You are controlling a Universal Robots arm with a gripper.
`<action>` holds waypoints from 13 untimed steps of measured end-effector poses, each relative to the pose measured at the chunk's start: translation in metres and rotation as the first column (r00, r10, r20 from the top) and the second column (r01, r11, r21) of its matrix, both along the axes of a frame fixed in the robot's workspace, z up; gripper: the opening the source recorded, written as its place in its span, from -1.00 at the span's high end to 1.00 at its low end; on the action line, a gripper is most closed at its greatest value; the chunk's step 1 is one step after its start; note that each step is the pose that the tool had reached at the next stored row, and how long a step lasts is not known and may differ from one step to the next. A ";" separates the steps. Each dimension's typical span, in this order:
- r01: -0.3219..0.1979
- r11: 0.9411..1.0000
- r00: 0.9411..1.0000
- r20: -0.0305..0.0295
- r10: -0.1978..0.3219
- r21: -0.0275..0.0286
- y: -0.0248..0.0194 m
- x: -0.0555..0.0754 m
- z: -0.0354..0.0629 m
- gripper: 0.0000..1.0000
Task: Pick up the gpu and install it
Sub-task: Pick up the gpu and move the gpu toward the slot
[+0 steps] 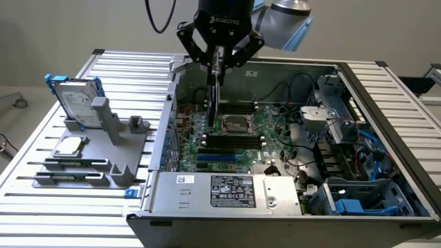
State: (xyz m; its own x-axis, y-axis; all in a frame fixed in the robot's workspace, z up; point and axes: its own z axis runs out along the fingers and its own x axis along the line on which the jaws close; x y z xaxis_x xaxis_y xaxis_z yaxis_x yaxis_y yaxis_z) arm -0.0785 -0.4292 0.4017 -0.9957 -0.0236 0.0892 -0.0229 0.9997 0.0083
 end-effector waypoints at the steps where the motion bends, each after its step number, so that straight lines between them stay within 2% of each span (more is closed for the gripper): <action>1: 0.000 1.000 1.000 0.000 0.000 0.000 0.0003 0.005 -0.0018 0.48; 10: 0.000 1.000 1.000 0.000 0.000 0.000 0.0043 0.045 -0.0182 0.48; 13: 0.000 1.000 1.000 -0.003 0.000 0.000 0.0046 0.046 -0.0198 0.48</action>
State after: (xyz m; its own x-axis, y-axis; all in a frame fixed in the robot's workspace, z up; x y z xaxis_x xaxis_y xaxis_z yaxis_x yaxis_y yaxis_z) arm -0.0326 -0.4246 0.3820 -0.9955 -0.0231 0.0917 -0.0224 0.9997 0.0085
